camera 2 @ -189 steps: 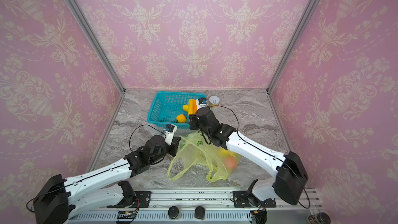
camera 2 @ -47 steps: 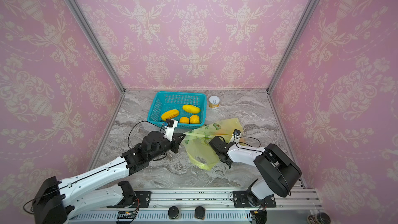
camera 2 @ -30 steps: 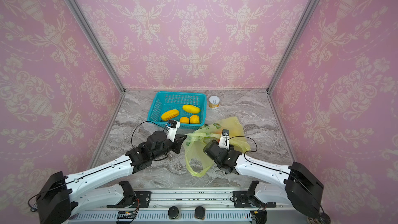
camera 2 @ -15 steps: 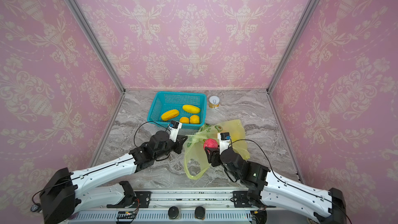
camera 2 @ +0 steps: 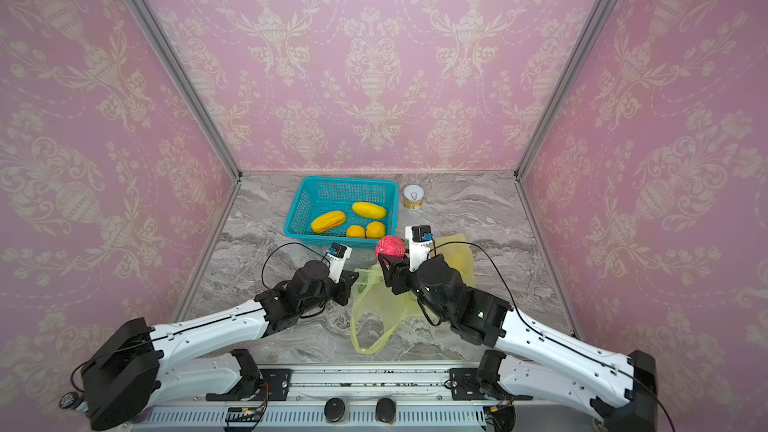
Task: Untie the knot of the plastic bag and take out the fruit
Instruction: 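Grasp the pink wrinkled fruit with the right gripper and lift it out, then carry the pink fruit over the teal basket and open the right gripper, then bring the right gripper back to the bag mouth beside the left gripper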
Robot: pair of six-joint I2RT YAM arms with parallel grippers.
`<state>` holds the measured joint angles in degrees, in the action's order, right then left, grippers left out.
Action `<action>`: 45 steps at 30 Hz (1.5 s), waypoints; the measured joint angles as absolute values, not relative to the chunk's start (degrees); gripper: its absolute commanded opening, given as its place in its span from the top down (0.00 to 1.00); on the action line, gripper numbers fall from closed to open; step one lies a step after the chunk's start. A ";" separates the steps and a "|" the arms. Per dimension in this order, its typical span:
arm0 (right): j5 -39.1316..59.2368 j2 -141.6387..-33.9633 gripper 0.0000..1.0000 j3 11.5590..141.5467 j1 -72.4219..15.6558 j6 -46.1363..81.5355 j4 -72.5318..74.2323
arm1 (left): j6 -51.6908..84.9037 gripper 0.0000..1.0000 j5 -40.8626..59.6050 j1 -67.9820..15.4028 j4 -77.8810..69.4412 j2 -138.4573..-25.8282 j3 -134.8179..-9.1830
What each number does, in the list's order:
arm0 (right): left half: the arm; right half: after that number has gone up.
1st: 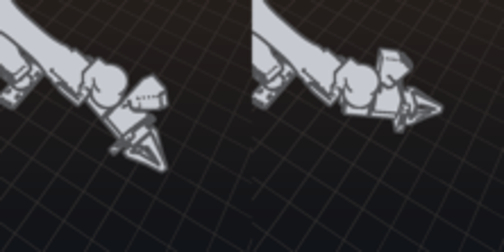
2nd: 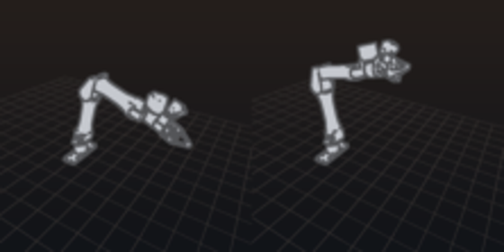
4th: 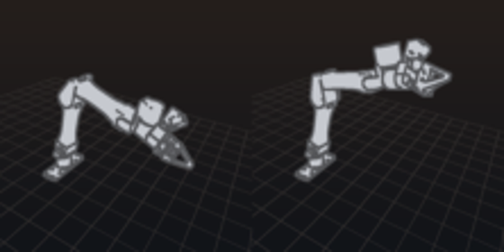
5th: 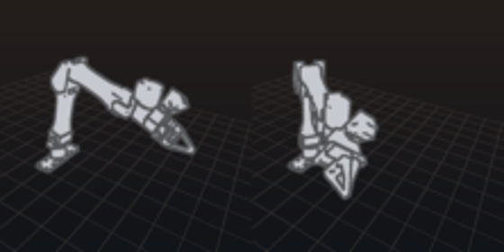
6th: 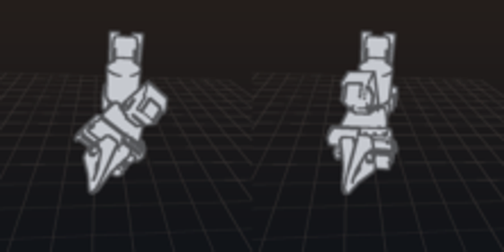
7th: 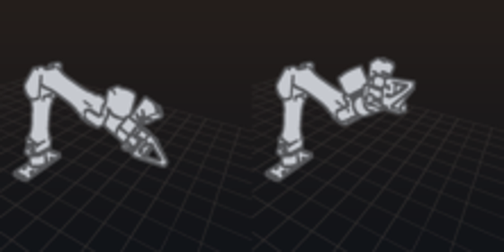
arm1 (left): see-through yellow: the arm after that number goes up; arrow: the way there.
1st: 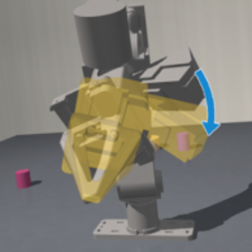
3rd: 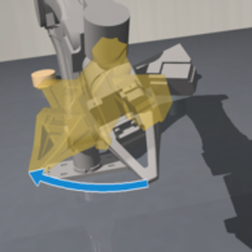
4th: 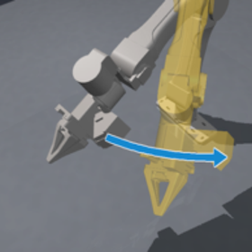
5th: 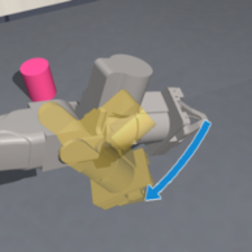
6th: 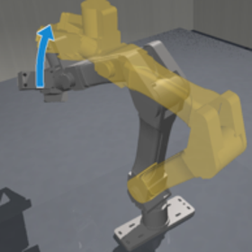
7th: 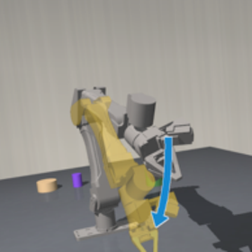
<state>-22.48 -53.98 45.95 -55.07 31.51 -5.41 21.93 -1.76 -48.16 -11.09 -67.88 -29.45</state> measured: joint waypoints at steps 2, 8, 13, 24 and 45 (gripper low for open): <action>-21.82 -59.09 0.79 48.27 -51.64 31.77 -4.89 | 21.47 1.00 -1.76 -48.16 -11.18 -67.88 -29.41; -19.81 -77.54 0.82 59.72 -45.17 32.64 -6.42 | 20.16 1.00 -0.95 -48.16 -11.55 -67.88 -29.41; -16.99 -95.00 0.84 76.09 -43.27 32.34 -11.31 | 19.73 1.00 0.16 -48.16 -11.81 -67.88 -29.41; -10.76 -125.23 0.90 105.01 -36.45 31.38 -24.69 | 18.90 1.00 0.36 -48.16 -12.01 -67.88 -29.41; -6.22 -124.42 0.17 100.31 -34.35 30.92 -26.26 | 18.70 1.00 0.80 -48.16 -12.01 -67.88 -29.41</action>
